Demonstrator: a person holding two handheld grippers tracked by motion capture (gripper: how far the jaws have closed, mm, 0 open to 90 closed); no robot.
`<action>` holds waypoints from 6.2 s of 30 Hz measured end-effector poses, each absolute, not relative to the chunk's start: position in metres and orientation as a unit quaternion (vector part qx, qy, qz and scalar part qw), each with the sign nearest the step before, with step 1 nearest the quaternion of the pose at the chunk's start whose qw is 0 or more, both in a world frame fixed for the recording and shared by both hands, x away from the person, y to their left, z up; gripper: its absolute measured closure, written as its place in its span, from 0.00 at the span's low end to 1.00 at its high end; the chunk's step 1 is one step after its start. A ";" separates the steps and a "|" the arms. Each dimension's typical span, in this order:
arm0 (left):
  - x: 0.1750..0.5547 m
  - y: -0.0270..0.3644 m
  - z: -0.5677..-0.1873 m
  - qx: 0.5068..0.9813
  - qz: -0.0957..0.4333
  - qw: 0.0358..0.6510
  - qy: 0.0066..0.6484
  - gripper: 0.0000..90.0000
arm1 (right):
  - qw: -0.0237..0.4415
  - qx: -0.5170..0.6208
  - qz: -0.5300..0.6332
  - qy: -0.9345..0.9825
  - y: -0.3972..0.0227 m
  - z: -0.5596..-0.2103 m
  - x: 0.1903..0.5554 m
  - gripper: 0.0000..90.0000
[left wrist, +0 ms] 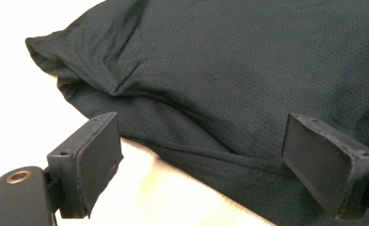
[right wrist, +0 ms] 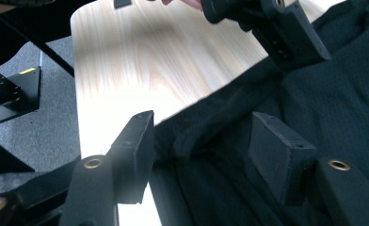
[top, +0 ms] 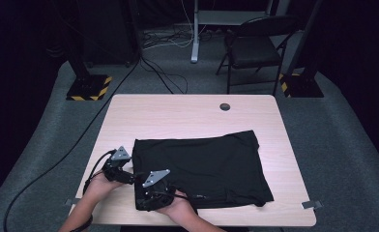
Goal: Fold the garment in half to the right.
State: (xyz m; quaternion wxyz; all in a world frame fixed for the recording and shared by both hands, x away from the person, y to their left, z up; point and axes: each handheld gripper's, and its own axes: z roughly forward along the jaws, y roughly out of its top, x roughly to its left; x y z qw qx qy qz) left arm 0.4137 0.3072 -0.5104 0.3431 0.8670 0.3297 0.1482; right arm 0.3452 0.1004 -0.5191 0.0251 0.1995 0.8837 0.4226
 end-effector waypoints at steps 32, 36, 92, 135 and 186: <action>0.415 0.311 -0.512 0.864 0.148 0.342 0.338 0.13 | 0.158 0.166 0.390 0.892 0.121 -0.533 0.324 0.51; 0.416 0.311 -0.512 0.864 0.148 0.341 0.339 0.13 | 0.140 0.164 0.392 0.894 0.121 -0.533 0.325 0.61; 0.475 0.314 -0.525 0.821 0.184 0.323 0.433 0.19 | 0.050 0.185 0.400 0.896 0.119 -0.534 0.334 0.89; 0.501 0.322 -0.523 0.803 0.183 0.332 0.460 0.36 | 0.051 0.196 0.403 0.893 0.118 -0.535 0.333 0.85; 0.507 0.295 -0.473 0.817 0.194 0.357 0.409 0.92 | 0.032 0.163 0.445 0.880 0.112 -0.498 0.339 0.95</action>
